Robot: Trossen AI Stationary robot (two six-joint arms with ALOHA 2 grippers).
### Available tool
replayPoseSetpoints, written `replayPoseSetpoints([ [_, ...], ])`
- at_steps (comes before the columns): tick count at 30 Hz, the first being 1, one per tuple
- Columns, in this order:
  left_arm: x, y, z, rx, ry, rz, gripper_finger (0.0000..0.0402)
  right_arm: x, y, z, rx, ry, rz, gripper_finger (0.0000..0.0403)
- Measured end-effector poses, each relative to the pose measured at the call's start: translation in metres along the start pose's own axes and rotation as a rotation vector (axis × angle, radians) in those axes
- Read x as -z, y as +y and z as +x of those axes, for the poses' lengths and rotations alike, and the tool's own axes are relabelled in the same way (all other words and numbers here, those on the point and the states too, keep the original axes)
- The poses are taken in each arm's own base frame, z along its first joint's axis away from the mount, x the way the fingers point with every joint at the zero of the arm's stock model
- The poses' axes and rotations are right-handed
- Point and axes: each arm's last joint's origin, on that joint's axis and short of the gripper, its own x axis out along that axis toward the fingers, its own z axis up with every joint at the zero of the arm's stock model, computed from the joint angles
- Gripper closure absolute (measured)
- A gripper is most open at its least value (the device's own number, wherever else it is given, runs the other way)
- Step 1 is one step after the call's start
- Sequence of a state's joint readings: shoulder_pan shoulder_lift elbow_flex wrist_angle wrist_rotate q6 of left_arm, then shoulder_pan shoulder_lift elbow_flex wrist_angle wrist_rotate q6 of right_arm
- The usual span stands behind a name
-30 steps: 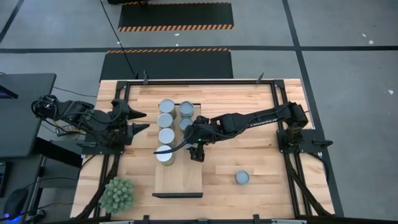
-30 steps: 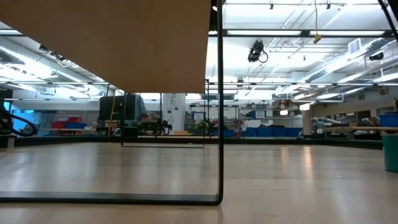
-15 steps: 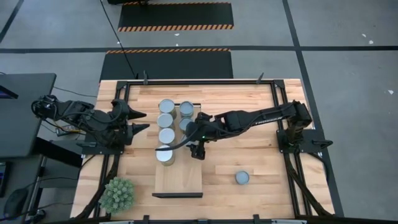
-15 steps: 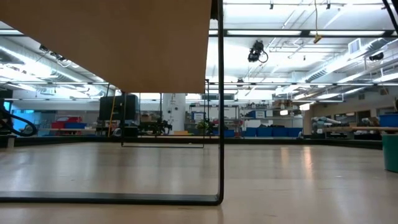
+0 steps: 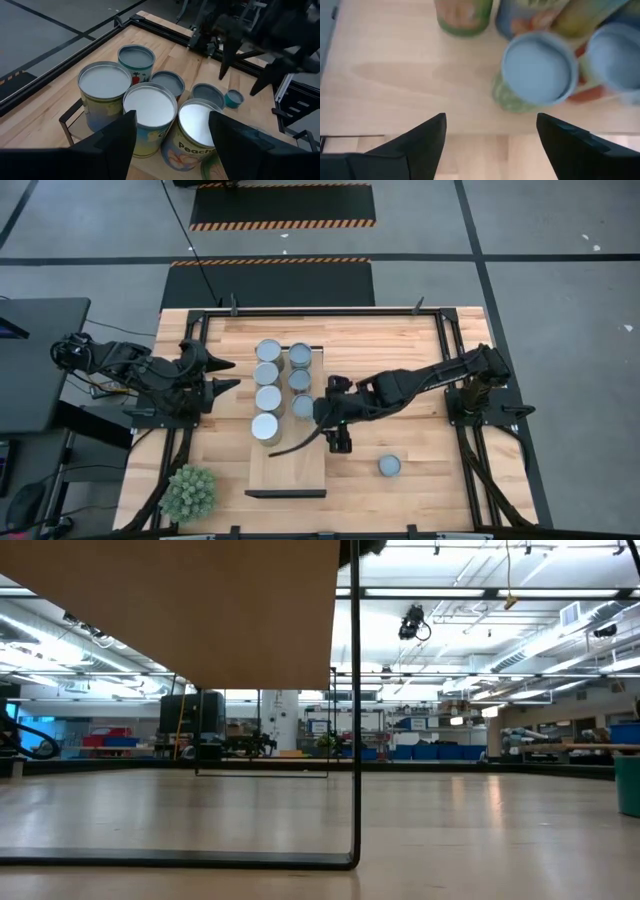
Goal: Pick and place cans onto a shelf
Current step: Put the canned green peas on the shelf
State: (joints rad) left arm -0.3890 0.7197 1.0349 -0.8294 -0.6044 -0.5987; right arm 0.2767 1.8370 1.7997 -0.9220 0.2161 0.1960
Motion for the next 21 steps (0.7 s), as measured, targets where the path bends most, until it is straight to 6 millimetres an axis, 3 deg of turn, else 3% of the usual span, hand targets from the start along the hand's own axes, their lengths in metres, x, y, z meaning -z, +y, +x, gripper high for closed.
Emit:
replayPoseSetpoints([
  [11, 0.0, 0.0, 0.0, 0.001, 0.0, 0.0, 0.0147, 0.018, 0.002, 0.034, 0.048, -0.011, 0.12, 0.012],
  [21, 0.0, 0.0, 0.0, 0.001, 0.0, 0.001, 0.0147, 0.019, 0.003, 0.047, 0.067, -0.086, 0.148, 0.0139],
])
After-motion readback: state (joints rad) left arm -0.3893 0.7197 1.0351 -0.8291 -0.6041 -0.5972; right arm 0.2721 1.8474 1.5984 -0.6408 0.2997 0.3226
